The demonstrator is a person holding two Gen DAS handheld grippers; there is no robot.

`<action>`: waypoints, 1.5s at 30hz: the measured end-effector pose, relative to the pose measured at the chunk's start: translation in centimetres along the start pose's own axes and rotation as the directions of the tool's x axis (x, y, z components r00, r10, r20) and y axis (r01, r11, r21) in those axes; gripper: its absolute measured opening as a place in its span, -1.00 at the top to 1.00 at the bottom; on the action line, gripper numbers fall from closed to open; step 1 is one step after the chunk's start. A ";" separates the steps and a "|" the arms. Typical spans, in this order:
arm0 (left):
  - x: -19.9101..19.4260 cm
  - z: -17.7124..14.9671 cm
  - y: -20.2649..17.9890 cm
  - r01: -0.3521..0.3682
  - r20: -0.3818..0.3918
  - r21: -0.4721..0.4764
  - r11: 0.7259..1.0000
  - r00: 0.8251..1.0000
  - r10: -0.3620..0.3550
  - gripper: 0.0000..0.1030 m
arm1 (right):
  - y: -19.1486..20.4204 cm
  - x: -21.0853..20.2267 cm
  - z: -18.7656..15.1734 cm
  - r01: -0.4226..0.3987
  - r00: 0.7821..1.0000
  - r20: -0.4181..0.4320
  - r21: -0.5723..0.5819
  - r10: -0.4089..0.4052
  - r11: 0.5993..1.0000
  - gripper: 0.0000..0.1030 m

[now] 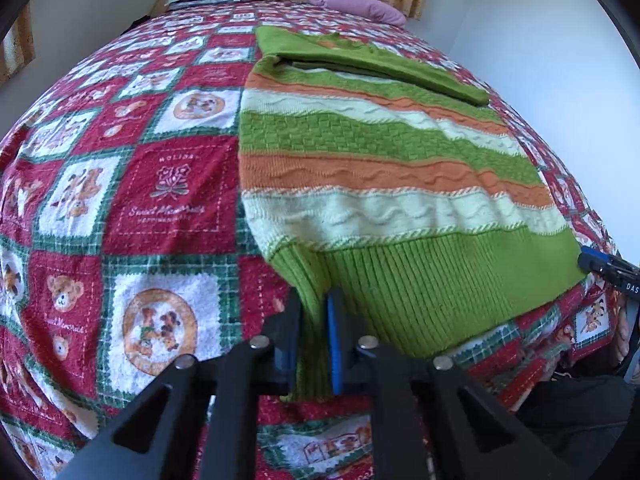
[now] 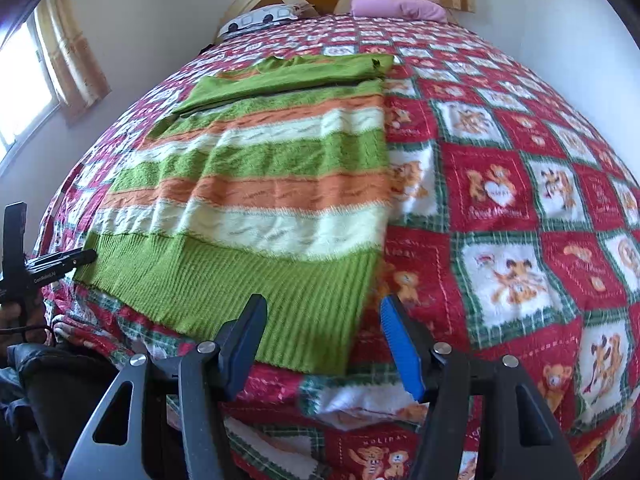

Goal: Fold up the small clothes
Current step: 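Grasp the ribbed green hem with the left gripper while the right gripper grasps it too, then lift the hem with both grippers and fold it over toward the collar band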

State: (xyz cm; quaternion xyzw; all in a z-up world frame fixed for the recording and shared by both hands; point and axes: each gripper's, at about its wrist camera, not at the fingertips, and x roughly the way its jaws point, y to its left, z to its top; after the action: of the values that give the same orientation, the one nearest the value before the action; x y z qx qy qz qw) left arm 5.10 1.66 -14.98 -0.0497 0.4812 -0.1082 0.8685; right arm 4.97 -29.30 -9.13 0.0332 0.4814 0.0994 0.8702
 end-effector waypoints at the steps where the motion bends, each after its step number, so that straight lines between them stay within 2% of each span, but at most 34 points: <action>1: 0.0 0.0 0.0 0.001 0.003 0.005 1.000 1.000 -0.001 0.77 | -0.1 0.1 -0.1 -0.002 1.000 -0.003 0.004 0.002 1.000 -0.17; 7: 0.0 0.1 -0.1 -0.005 0.005 0.010 1.000 1.000 0.005 0.71 | -0.5 -0.1 -0.4 -0.042 0.999 0.008 0.024 0.041 0.999 -0.17; 10: 0.2 0.2 0.1 -0.025 -0.002 0.006 1.000 1.000 0.025 0.45 | -0.1 0.2 -0.6 -0.055 0.998 -0.003 0.008 0.055 0.998 -0.16; 11: 0.3 0.2 0.2 -0.027 -0.005 0.001 1.000 1.000 0.027 0.30 | 0.1 0.2 -0.7 -0.048 0.999 0.000 -0.001 0.048 0.999 -0.16; 12: 0.3 0.2 0.3 -0.024 -0.005 -0.005 1.000 1.000 0.024 0.26 | 0.2 0.2 -0.7 -0.047 0.999 0.001 -0.009 0.047 0.999 -0.06; 13: 0.3 0.1 0.4 -0.018 -0.007 -0.009 1.000 1.000 0.018 0.26 | 0.3 0.3 -0.7 -0.054 0.999 -0.001 -0.009 0.054 0.999 0.15; 14: 0.3 0.1 0.5 -0.009 -0.007 -0.013 1.000 1.000 0.009 0.33 | 0.3 0.3 -0.8 -0.059 0.998 -0.001 -0.008 0.059 0.998 0.22; 15: 0.3 0.1 0.5 0.002 -0.004 -0.009 1.000 1.000 -0.002 0.75 | 0.2 0.3 -0.8 -0.054 0.999 0.001 -0.009 0.054 0.999 0.35; 19: -0.8 0.2 0.4 0.008 0.031 0.024 1.000 0.999 -0.009 0.89 | -0.1 0.0 -0.8 -0.074 0.997 0.007 -0.003 0.074 0.997 0.82; 20: -1.4 0.4 0.5 0.012 0.050 0.027 1.000 0.999 -0.013 0.89 | -0.4 -0.4 -0.7 -0.081 0.996 0.025 0.000 0.081 0.997 0.86; 24: -2.9 1.0 1.3 0.034 0.105 0.015 0.999 0.994 -0.036 0.90 | -1.5 -2.5 -0.1 -0.111 0.988 0.116 0.037 0.106 0.993 0.88; 30: -2.1 1.0 1.6 0.047 0.081 -0.001 0.999 0.996 -0.046 0.90 | -1.3 -1.0 -0.4 -0.119 0.991 0.066 0.038 0.117 0.992 0.89; 33: -2.6 1.1 1.5 0.058 0.100 0.000 0.998 0.993 -0.057 0.91 | -1.7 -2.8 -0.2 -0.217 0.971 0.119 0.059 0.209 0.974 0.90; 37: -3.4 1.4 1.8 0.071 0.124 -0.011 0.997 0.990 -0.069 0.91 | -2.5 -2.7 -0.2 -0.226 0.968 0.132 0.093 0.213 0.970 0.90; 39: -3.7 1.7 1.8 0.075 0.135 -0.006 0.997 0.988 -0.073 0.91 | -3.1 -2.5 -0.2 -0.262 0.960 0.133 0.130 0.245 0.956 0.90; 45: -5.1 3.8 1.6 0.076 0.188 0.024 0.997 0.979 -0.079 0.91 | -2.9 -5.3 1.7 -0.292 0.935 0.245 0.119 0.257 0.949 0.91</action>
State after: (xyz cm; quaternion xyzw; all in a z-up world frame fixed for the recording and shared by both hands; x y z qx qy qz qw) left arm 5.93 4.34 -8.99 -0.0712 0.3932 -0.1409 0.9058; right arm 4.01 -33.21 -4.26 0.1783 0.3757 0.1784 0.8917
